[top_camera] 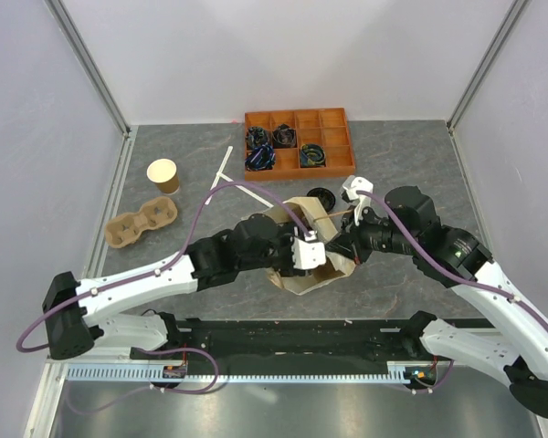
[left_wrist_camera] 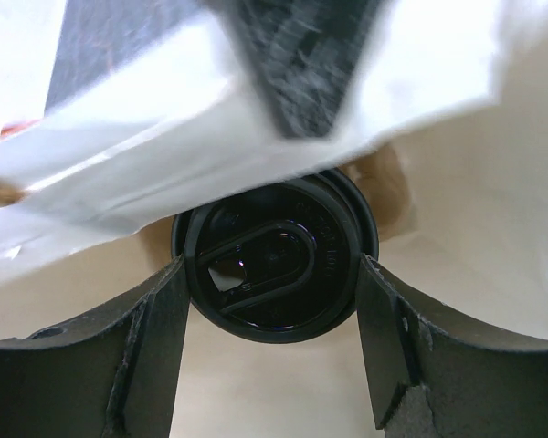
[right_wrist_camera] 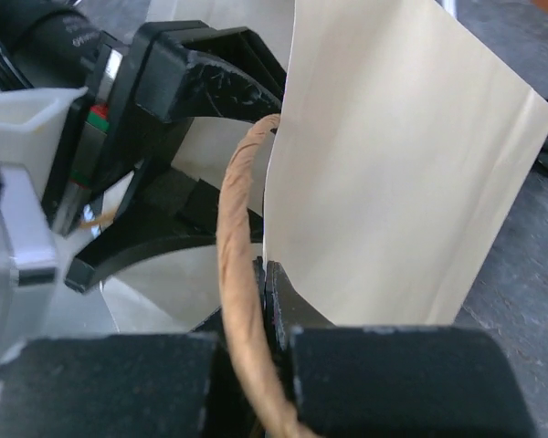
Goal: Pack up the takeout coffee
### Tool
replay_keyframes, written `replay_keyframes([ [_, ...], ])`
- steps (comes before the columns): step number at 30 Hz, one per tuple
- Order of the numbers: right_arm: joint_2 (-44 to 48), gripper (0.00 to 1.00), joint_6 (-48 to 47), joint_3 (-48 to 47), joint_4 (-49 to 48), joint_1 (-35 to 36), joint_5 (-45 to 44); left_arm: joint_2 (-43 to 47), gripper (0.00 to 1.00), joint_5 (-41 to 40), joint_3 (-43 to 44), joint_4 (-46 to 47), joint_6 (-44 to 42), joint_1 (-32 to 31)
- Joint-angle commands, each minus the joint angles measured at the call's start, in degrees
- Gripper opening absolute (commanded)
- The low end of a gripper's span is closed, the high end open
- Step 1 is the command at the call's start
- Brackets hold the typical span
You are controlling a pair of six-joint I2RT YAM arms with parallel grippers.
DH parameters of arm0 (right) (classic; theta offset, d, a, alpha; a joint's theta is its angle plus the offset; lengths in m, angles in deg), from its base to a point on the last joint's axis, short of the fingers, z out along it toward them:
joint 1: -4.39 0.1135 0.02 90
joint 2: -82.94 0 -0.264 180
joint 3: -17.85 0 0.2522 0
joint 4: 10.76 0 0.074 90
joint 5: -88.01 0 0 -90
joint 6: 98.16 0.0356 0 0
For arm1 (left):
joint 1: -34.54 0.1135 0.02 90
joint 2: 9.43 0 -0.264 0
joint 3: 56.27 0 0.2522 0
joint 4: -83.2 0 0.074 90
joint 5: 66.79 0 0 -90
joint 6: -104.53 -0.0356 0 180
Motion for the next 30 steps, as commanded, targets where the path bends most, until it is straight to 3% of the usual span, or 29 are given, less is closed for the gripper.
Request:
replay_keyframes([
  [1,-1.1,0.0,-6.2,-3.7,0.3,-0.9,10.4,5.8,0.19,8.4,-0.9,1.4,-10.1,-0.4],
  [6,-4.8,0.0,-18.6,-6.3,5.7,-1.3,13.9,7.8,0.18,13.6,0.8,-1.6,-15.8,-0.4],
  [11,-8.9,0.0,-23.2,-11.0,9.7,-2.0,15.5,6.0,0.17,14.7,5.5,-5.3,-18.7,-0.4],
  [18,-16.3,0.0,-33.2,-18.7,17.2,-3.3,20.9,5.1,0.15,16.6,8.3,-10.8,-30.9,-0.1],
  [23,-23.3,0.0,-39.0,-25.6,24.6,-4.6,22.6,3.5,0.14,17.0,13.5,-16.1,-32.8,0.2],
  [30,-23.7,0.0,-42.7,-28.4,28.6,-4.6,23.6,2.7,0.14,15.3,14.2,-19.6,-32.5,0.2],
])
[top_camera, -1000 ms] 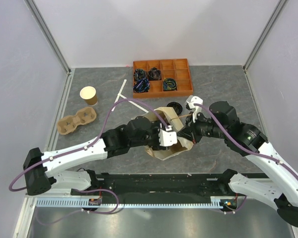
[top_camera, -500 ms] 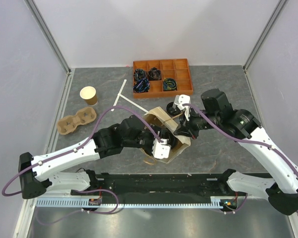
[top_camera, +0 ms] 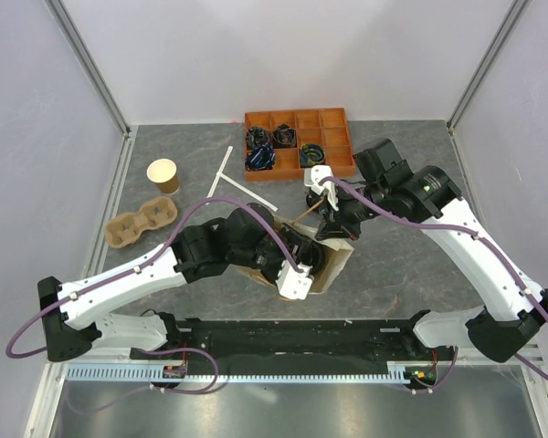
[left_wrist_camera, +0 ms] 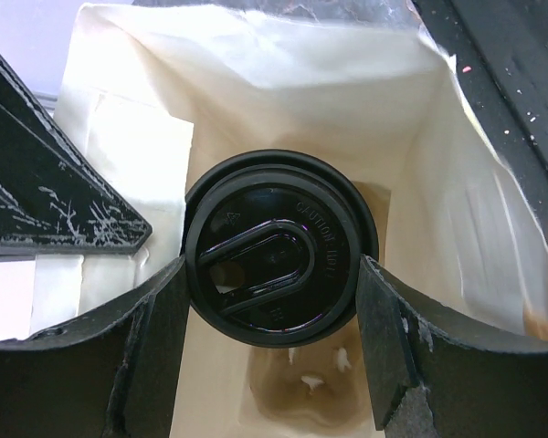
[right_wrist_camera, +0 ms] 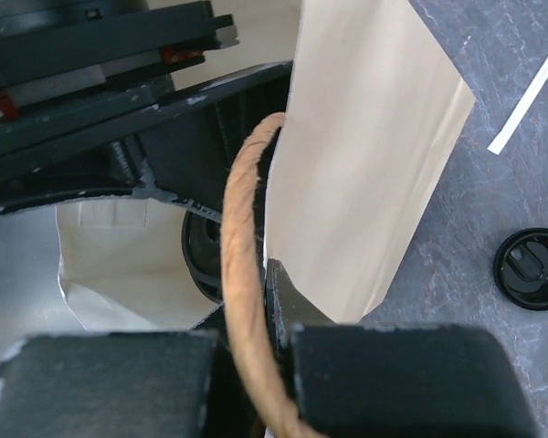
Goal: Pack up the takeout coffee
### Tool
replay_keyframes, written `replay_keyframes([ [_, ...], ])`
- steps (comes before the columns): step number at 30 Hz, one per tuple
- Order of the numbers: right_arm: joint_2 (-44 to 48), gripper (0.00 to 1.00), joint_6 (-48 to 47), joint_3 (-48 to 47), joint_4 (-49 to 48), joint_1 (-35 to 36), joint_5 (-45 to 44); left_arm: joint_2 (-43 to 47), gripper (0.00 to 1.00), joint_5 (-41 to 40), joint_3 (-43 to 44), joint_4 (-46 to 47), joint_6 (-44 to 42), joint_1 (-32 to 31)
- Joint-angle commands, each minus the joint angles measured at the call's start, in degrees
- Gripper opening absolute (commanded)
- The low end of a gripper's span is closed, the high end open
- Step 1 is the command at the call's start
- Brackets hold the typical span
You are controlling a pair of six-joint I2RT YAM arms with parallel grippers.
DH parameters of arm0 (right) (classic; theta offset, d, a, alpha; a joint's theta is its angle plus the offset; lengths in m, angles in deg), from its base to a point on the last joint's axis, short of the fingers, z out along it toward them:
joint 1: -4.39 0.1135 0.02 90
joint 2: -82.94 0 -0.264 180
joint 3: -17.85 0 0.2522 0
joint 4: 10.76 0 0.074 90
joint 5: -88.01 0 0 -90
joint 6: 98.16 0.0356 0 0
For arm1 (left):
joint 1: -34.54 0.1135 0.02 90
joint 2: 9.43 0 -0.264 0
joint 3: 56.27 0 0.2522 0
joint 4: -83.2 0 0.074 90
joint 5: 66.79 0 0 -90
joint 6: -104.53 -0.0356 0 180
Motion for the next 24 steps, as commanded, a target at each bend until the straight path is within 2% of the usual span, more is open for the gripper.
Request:
replay_keyframes([
  [1,0.1,0.0,-5.7,-2.4,5.5,0.2,4.6,0.5,0.14,0.4,2.4,3.2,-4.0,-0.1],
  [5,-1.5,0.0,-8.2,-2.7,7.1,0.8,7.6,-0.6,0.14,-0.8,-0.9,6.0,-2.6,-0.6],
  [10,-4.9,0.0,-8.4,-4.1,8.7,1.5,10.3,-0.9,0.13,-6.0,-6.7,14.2,-4.5,-2.3],
  [18,-6.0,0.0,-6.7,-4.5,9.5,1.5,12.8,-1.7,0.12,-10.9,-9.1,15.5,-4.5,-4.1],
  [24,-5.2,0.0,-8.6,-1.5,8.8,1.6,15.2,-3.1,0.11,-13.4,-13.5,21.3,-4.3,-5.0],
])
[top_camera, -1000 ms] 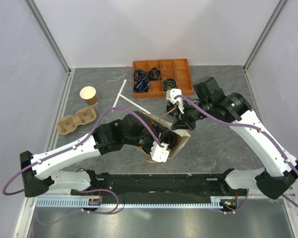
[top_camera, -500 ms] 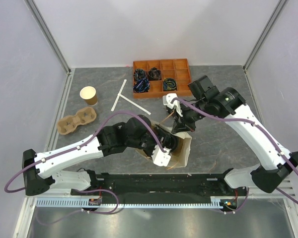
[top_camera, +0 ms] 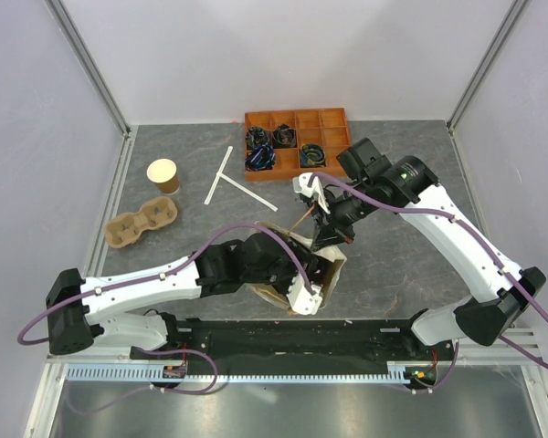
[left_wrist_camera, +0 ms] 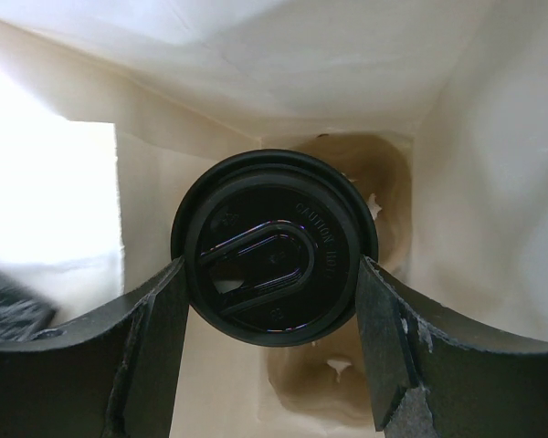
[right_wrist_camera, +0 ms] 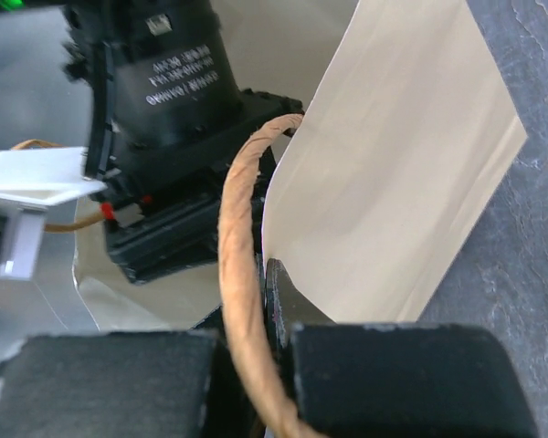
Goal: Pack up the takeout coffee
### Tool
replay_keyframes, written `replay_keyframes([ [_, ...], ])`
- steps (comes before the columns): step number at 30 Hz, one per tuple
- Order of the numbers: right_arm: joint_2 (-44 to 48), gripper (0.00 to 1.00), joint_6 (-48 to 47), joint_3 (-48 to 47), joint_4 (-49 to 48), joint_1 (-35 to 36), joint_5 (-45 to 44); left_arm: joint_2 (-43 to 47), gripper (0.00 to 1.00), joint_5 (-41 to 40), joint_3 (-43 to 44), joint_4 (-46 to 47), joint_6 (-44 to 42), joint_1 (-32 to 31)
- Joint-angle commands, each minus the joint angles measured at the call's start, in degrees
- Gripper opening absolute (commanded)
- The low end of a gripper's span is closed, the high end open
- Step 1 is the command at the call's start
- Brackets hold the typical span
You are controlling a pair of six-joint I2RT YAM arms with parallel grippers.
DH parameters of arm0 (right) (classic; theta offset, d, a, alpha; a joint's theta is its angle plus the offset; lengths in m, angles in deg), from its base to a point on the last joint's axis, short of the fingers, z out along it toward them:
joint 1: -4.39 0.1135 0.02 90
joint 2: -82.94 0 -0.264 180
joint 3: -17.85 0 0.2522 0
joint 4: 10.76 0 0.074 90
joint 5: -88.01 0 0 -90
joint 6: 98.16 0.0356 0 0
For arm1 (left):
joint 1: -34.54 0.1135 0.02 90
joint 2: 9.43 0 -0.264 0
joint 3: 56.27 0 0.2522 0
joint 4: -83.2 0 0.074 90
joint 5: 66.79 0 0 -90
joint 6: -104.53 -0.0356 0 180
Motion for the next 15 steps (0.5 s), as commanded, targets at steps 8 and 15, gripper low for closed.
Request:
replay_keyframes([
  [8,-0.9,0.0,-5.4,-0.2,3.4,1.1,7.7,-4.8,0.11,-2.8,-0.5,4.6,-1.0,-0.2],
  [15,-2.8,0.01,-7.6,-2.1,6.0,1.0,5.7,-7.6,0.09,-3.1,-0.4,3.4,0.5,0.6],
])
